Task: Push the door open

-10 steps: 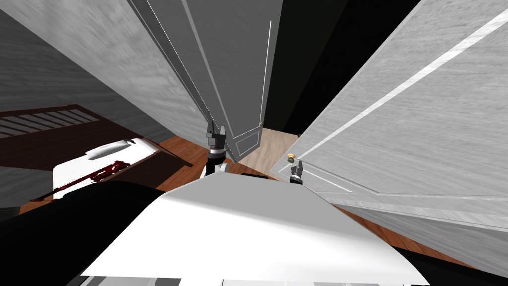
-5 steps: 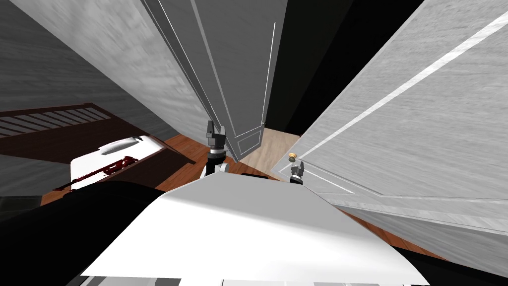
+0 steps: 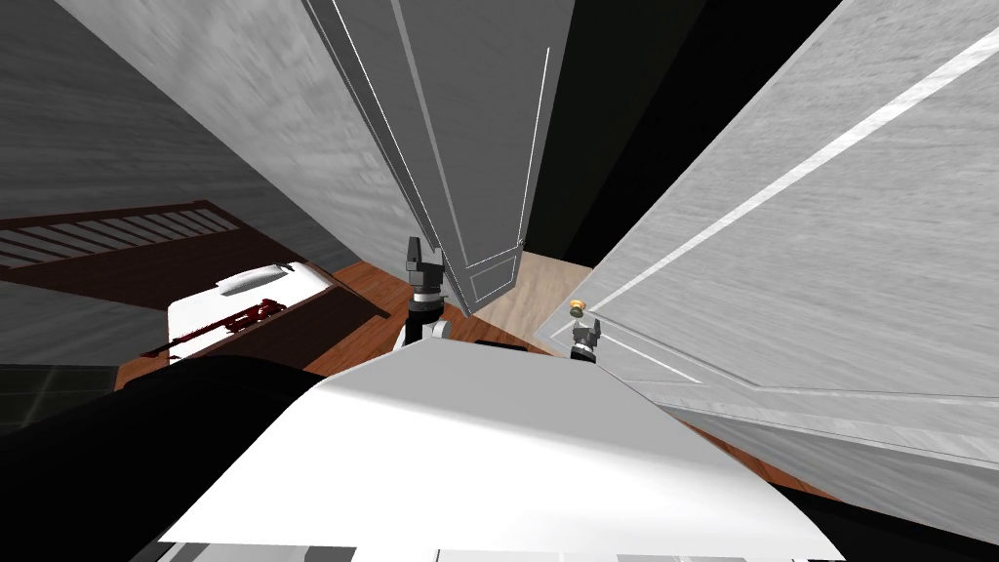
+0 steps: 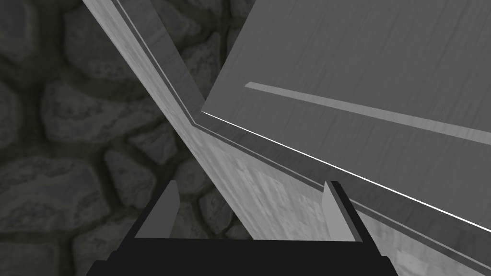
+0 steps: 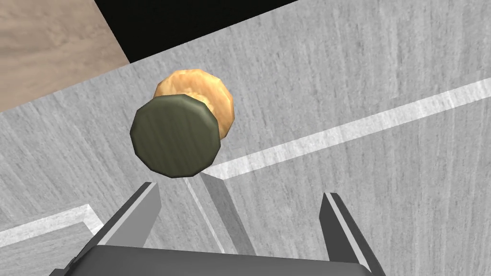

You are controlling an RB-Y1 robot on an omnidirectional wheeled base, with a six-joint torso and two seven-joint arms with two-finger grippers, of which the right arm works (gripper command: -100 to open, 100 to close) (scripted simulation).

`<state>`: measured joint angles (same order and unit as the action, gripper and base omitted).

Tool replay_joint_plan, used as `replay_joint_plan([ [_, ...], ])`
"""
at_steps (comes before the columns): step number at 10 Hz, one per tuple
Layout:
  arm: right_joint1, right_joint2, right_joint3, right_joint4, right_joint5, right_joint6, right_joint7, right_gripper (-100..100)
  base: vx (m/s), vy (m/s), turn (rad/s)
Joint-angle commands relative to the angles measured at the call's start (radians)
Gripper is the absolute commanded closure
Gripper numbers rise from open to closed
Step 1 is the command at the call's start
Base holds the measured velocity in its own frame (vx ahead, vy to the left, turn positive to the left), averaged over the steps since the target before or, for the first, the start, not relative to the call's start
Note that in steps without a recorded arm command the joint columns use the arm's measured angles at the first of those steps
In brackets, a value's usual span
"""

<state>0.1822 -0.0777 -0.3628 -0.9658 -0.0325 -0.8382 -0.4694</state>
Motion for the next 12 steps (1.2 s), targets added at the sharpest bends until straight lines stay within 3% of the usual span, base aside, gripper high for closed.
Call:
replay_joint_plan([
  [1, 0.000, 0.000, 0.003, 0.002, -0.012, 0.001, -0.038, -100, -0.043, 0.013, 0.031],
  [12, 0.005, -0.002, 0.033, -0.002, -0.144, 0.030, -0.323, -100, -0.042, 0.012, 0.056],
])
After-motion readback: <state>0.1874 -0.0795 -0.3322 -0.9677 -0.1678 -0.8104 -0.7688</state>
